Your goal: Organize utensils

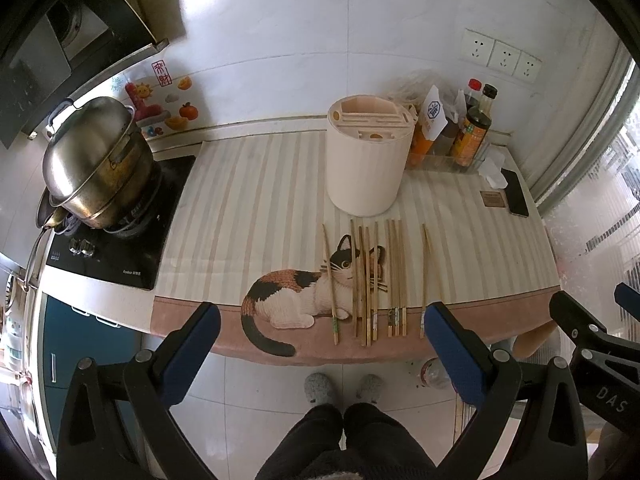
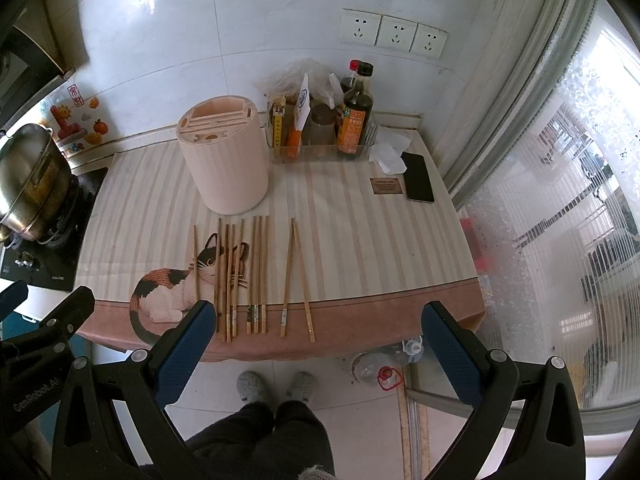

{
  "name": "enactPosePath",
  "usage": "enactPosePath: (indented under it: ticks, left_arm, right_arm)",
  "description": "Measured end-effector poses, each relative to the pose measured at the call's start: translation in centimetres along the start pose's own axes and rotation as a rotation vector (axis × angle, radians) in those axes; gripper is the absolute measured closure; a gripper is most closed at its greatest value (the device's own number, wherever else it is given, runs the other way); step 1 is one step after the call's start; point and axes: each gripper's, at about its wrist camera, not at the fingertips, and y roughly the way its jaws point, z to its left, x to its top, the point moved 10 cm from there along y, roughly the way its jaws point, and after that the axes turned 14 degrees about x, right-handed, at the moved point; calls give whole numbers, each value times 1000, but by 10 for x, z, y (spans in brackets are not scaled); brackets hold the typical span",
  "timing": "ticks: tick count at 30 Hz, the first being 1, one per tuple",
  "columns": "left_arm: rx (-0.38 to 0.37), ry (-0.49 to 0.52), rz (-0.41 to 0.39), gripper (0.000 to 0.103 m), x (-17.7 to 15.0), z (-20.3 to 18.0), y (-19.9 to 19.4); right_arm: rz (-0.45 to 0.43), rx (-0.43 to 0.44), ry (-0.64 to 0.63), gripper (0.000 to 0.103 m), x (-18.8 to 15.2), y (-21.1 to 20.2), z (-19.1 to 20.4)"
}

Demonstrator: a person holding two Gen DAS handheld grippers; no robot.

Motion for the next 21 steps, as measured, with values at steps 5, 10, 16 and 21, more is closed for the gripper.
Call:
enactPosePath:
  ticks: [5,10,16,21]
  left_arm:
    - [-1,1,0,0,1,0,-1]
    - [2,0,-2,0,3,0,-3]
    - [-1,0,-4,0,9,0,-6]
    - [-4,-2,-4,0,10,0,-7]
  right_arm:
    - [-2,0,1,0,1,0,0]
    - [-3,0,0,0,1,-2,1]
    - [-7,0,1,0,4,-6,2]
    - [-10,1,1,0,5,-7,1]
